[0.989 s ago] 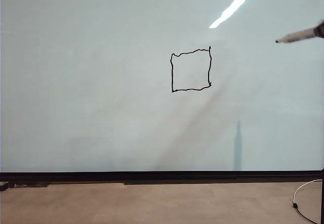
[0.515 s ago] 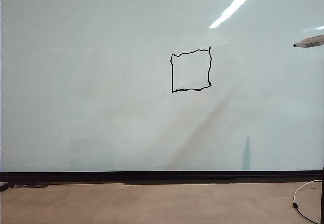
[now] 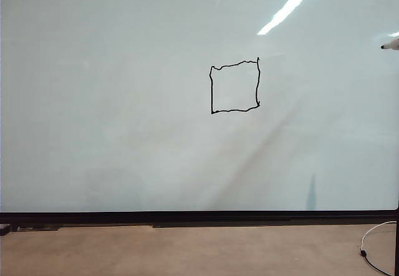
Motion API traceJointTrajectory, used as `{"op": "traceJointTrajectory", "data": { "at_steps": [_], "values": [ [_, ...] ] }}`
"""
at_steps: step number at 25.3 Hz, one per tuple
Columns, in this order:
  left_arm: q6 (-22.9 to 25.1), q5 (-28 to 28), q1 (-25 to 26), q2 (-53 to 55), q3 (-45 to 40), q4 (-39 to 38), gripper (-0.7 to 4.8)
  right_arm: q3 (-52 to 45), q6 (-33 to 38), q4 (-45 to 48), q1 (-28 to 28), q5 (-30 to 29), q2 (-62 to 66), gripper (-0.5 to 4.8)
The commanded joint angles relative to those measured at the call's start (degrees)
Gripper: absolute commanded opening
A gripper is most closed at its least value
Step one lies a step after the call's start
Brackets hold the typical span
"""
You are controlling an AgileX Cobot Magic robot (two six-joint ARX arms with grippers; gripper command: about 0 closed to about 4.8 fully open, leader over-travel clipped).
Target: Pick up the pen on the shelf to the right of the whiteboard and draw a rectangle.
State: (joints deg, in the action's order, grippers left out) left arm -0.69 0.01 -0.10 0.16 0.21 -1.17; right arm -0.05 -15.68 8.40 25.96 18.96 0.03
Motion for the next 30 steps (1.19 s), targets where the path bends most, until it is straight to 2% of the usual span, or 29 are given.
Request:
{"op": "traceJointTrajectory", "data": {
  "at_steps": [1, 5, 11, 17, 23, 30],
  "values": [
    [0.24, 0.17, -0.02, 0.04, 0.15, 0.33, -0.04, 0.09, 0.42, -0.2, -0.39, 0.0, 0.04, -0.05],
    [0.24, 0.2, 0.0, 0.02, 0.15, 0.11, -0.04, 0.11, 0.46, -0.52, -2.91, -0.7, 0.04, -0.05],
    [0.24, 0.2, 0.0, 0.02, 0.15, -0.02, -0.04, 0.09, 3.56, -2.1, -14.67, -11.23, 0.04, -0.05],
    [0.24, 0.2, 0.0, 0.02, 0.17, 0.0, -0.05, 0.09, 4.39, -1.6, -22.18, -16.35, 0.04, -0.05],
    [0.24, 0.2, 0.0, 0.02, 0.17, -0.02, -0.04, 0.09, 4.79, -0.92, -24.72, -17.57, 0.04, -0.05],
    [0.24, 0.2, -0.02, 0.02, 0.17, -0.02, -0.05, 0.09, 5.14, -1.07, -24.7, -14.62, 0.04, 0.0]
  ]
}}
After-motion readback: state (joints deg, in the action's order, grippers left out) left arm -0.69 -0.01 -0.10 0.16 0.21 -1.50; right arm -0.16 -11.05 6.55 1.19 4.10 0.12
